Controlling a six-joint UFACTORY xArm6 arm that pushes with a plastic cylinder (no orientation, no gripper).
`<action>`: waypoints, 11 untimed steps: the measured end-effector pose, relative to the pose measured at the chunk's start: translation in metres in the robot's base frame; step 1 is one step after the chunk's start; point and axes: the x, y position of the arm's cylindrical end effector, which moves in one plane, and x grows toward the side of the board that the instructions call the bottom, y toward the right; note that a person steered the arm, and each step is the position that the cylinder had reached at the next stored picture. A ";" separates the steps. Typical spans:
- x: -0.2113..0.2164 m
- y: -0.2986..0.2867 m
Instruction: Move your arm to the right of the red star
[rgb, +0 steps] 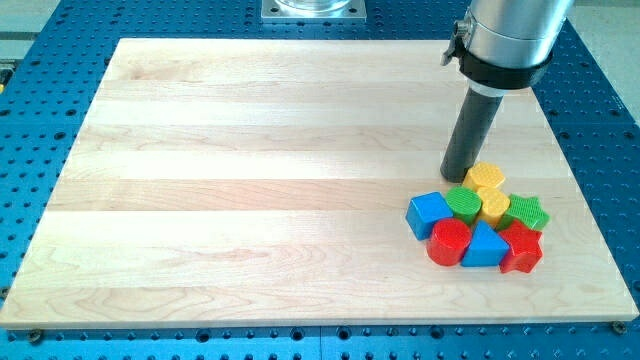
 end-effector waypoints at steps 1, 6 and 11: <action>-0.007 0.000; -0.037 0.162; 0.116 0.089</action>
